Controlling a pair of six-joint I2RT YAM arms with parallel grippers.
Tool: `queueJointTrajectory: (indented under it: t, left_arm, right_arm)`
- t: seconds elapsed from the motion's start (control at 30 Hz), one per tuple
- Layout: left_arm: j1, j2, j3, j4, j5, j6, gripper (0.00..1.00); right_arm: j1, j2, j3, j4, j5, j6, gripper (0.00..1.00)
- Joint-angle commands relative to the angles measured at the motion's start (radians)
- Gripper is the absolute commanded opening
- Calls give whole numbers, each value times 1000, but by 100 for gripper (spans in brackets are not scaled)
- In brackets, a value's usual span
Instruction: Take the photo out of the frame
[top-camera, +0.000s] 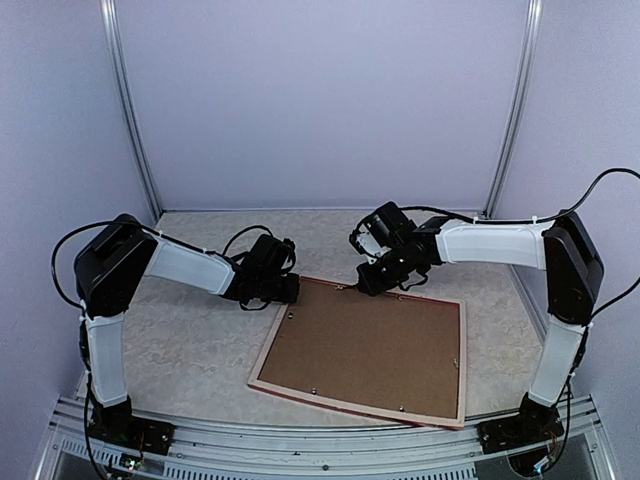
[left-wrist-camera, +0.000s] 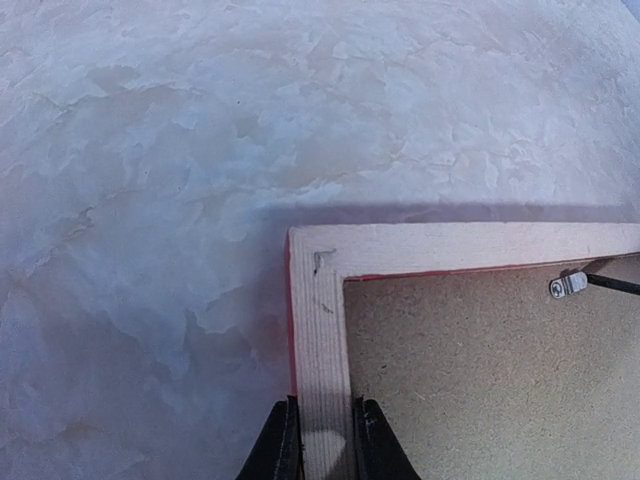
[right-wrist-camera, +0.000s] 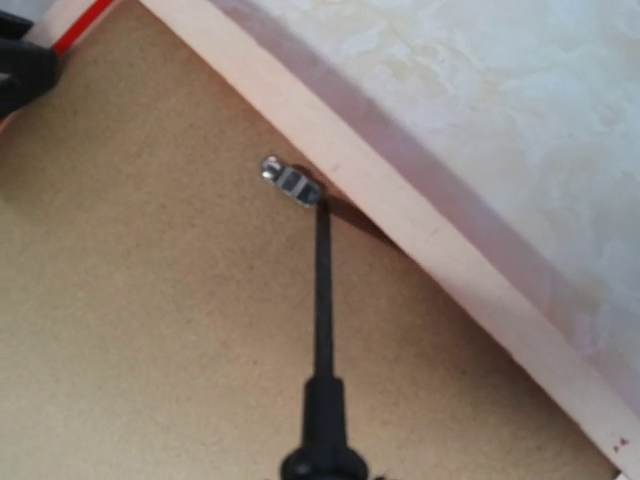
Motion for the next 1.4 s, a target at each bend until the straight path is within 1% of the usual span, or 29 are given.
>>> queueJointTrajectory:
  t: [0.0, 0.23, 0.4, 0.43, 0.63, 0.9, 1.07, 1.23, 1.37]
  left_arm:
    - [-6, 17, -30, -71, 26, 16, 14]
    - [-6, 17, -31, -71, 25, 16, 14]
    - [-6, 20, -30, -71, 27, 16, 13]
    - [-6, 21, -30, -51, 27, 16, 13]
    - [-6, 27, -27, -43, 32, 15, 13]
    - [-5, 15, -37, -45, 25, 14, 13]
    - [4, 9, -53, -47, 0, -24, 11]
    - [32, -26, -119, -42, -21, -77, 11]
    - [34, -85, -193, -38, -22, -84, 15]
  right_arm:
    - [12, -25, 21, 24, -62, -1, 0]
    - [11, 30, 81, 10, -67, -6, 0]
    - [22, 19, 67, 22, -159, -32, 0]
    - [24, 19, 61, 26, -173, -35, 0]
    - [25, 24, 42, 49, -173, -26, 0]
    - [21, -45, 32, 0, -32, -18, 0]
    - [13, -133, -39, -11, 7, -1, 0]
    - [10, -208, -100, -38, 67, 23, 0]
    - [8, -274, -145, -80, 112, 43, 0]
